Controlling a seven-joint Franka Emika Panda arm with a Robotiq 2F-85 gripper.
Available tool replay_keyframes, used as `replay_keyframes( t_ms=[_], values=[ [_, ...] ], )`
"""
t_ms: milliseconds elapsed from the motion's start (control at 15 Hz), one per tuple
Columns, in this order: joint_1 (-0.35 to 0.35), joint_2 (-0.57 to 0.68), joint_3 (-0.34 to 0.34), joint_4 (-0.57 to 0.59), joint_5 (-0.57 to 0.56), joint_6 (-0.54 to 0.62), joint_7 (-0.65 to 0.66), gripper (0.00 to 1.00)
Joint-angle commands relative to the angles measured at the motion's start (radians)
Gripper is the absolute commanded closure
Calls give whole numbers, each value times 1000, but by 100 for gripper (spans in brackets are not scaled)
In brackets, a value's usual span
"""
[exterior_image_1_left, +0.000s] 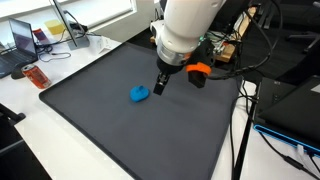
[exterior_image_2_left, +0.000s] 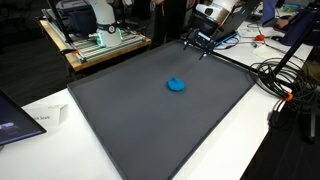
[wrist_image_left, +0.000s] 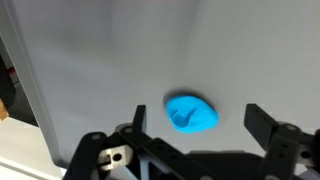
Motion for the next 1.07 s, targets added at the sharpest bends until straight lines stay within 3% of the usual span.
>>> replay_keyframes(
  t_ms=[0,400,1000],
  values=[
    [-12,2,16,5,-8,-6,5,0],
    [0,21,-19,24,-63,-21,82,0],
    [17,73,-13,61,-88,-72,220,0]
  ],
)
